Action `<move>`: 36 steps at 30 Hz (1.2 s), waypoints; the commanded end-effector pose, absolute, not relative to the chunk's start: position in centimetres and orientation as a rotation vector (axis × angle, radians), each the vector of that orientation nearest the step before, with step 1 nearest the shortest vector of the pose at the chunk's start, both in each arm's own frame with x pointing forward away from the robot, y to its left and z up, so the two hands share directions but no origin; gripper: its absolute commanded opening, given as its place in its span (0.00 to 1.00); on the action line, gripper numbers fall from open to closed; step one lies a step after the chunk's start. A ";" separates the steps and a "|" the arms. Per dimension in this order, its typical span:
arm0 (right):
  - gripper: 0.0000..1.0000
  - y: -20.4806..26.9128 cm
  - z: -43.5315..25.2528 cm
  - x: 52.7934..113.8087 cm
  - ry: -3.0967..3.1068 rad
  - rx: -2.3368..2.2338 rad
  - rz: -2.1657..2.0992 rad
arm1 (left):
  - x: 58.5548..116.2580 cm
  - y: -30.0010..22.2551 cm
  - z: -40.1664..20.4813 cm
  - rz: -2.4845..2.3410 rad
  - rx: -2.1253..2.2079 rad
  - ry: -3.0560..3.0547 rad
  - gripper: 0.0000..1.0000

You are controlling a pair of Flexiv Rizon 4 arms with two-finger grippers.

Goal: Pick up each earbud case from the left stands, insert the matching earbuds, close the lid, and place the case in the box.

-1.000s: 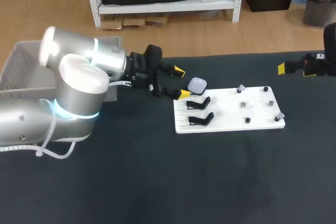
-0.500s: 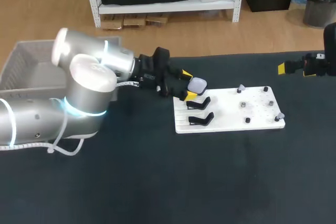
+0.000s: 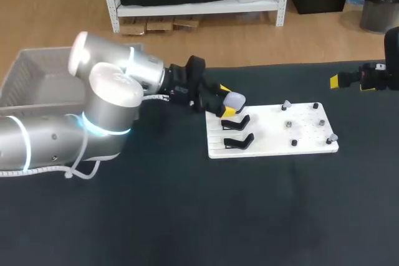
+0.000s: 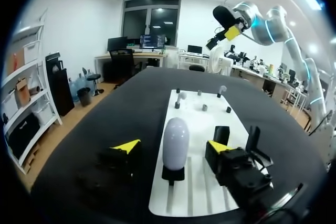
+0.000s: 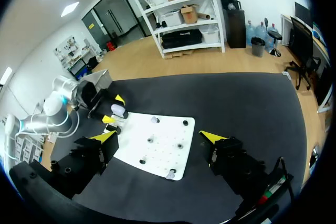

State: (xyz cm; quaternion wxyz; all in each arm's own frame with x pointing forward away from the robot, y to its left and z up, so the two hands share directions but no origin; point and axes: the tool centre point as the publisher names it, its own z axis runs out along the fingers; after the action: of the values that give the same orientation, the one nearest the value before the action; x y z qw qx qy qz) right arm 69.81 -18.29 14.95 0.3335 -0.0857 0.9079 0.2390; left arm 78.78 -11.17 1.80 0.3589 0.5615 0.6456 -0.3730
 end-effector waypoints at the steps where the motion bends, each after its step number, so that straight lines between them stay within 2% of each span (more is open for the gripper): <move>1: 1.00 -18.3 14.9 69.9 2.370 -0.226 0.627 | 79.3 -11.4 1.5 -0.970 1.454 1.673 0.71; 5: 1.00 -18.3 14.9 69.9 2.370 -0.226 0.627 | 79.3 -11.4 1.1 -0.979 1.444 1.683 0.62; 9: 1.00 -18.3 14.9 69.9 2.370 -0.226 0.627 | 79.3 -11.4 1.0 -0.985 1.438 1.685 0.58; 19: 1.00 -18.3 14.9 69.9 2.370 -0.226 0.627 | 79.4 -11.7 1.0 -1.001 1.437 1.675 0.53; 26: 1.00 -18.3 14.9 69.9 2.370 -0.226 0.627 | 79.4 -11.7 0.9 -1.014 1.431 1.674 0.40; 29: 1.00 -18.3 14.9 69.9 2.370 -0.226 0.627 | 79.5 -11.7 1.0 -1.018 1.435 1.670 0.28; 31: 1.00 -18.3 14.9 69.9 2.370 -0.226 0.627 | 79.4 -11.7 1.1 -1.023 1.439 1.665 0.07; 32: 1.00 -18.3 14.9 69.9 2.370 -0.226 0.627 | 79.4 -11.7 1.1 -1.024 1.441 1.664 0.00; 36: 1.00 -18.3 14.9 69.9 2.370 -0.226 0.627 | 79.0 -11.7 1.1 -1.038 1.445 1.658 0.00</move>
State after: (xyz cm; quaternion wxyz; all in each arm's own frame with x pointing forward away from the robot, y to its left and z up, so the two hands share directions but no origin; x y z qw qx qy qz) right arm 69.81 -18.29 14.95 0.3335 -0.0857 0.9079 0.2390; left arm 78.79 -11.63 1.30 0.3492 0.5557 0.6412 -0.3976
